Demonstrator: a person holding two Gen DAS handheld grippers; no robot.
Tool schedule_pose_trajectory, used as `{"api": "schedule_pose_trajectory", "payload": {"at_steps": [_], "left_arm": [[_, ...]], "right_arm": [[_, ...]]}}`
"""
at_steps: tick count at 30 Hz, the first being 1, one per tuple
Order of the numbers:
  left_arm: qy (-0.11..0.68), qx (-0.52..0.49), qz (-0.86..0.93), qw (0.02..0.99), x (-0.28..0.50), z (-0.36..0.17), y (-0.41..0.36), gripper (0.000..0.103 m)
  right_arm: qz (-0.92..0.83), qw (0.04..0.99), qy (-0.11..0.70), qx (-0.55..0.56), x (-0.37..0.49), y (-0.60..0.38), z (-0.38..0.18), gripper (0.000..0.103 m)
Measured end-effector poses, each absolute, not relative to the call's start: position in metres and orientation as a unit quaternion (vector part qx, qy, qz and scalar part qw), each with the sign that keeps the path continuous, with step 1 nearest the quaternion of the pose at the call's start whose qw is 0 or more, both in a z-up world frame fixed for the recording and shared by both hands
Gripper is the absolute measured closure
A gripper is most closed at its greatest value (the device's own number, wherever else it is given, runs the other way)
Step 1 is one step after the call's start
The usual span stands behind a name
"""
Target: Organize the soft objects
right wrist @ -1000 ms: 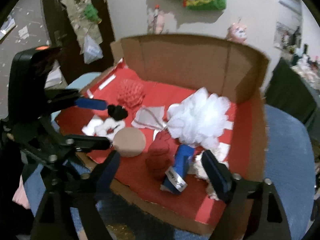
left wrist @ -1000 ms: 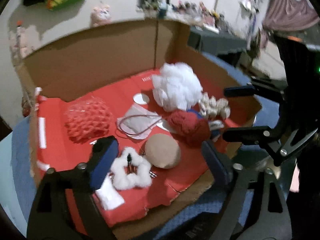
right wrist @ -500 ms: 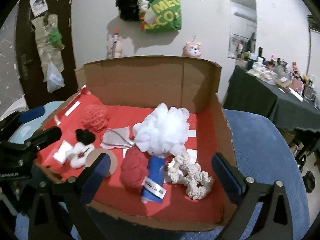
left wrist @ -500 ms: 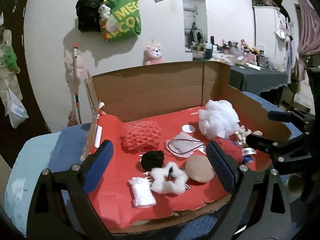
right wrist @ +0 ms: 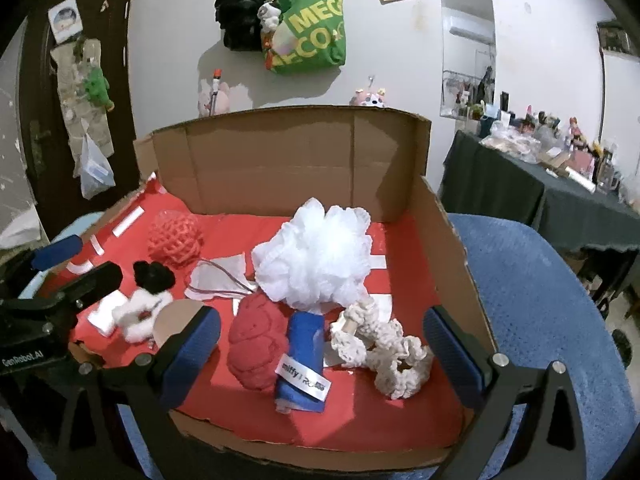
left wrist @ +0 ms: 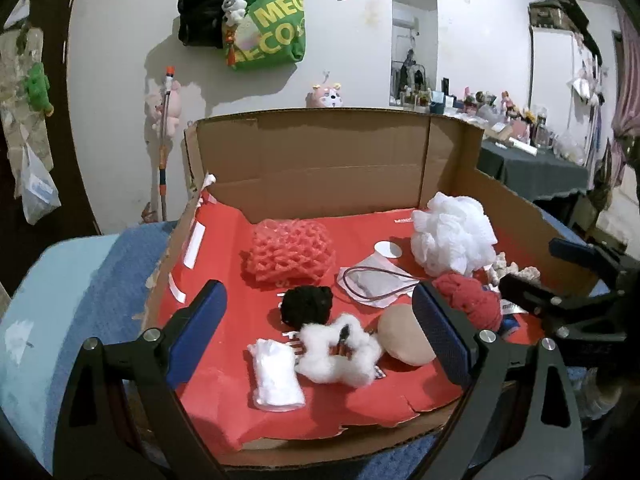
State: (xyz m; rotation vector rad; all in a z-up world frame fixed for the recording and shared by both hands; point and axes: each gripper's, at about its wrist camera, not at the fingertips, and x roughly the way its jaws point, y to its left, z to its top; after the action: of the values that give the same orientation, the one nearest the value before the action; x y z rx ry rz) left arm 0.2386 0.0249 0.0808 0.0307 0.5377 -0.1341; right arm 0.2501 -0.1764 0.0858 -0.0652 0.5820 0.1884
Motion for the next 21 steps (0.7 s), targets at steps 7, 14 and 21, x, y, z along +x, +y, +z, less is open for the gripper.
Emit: {"api": "schedule_pose_trajectory", "payload": {"at_steps": [7, 14, 21], "left_arm": [[0.280, -0.035, -0.084, 0.956, 0.241, 0.073, 0.032, 0.008], [0.292, -0.027, -0.076, 0.953, 0.242, 0.065, 0.030, 0.008], [0.310, -0.016, -0.067, 0.948, 0.246, 0.059, 0.026, 0.008]], "right_arm": [[0.077, 0.957, 0.276, -0.044, 0.244, -0.172, 0.082, 0.000], [0.064, 0.959, 0.274, -0.038, 0.245, -0.176, 0.081, 0.000], [0.062, 0.958, 0.279, -0.035, 0.247, -0.178, 0.080, 0.000]]}}
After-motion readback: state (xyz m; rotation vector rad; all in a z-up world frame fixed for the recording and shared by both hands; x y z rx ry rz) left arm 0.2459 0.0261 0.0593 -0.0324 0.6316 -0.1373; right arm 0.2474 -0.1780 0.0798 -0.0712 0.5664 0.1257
